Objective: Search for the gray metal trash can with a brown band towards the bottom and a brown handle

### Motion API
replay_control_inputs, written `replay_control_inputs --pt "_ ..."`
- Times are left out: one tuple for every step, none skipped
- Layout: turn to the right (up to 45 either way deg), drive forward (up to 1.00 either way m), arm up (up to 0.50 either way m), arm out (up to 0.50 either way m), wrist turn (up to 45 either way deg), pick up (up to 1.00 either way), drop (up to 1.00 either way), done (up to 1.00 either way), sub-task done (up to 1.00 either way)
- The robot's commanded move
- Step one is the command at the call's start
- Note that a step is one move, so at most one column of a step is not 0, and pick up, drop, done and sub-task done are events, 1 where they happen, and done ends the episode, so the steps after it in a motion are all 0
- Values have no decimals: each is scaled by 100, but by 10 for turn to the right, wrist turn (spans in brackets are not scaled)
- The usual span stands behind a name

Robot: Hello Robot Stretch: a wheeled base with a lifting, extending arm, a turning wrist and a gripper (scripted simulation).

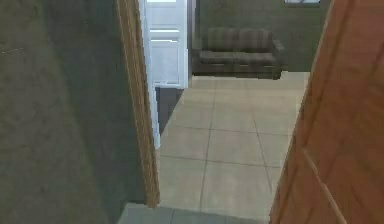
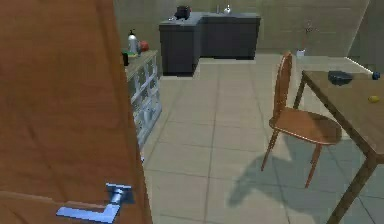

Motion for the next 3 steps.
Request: replay_control_inputs --pt "0 80 0 0 0 0 0 0 0" --pt "60 0 0 0 0 0 0 0 0" --pt "0 100 0 0 0 0 0 0 0"
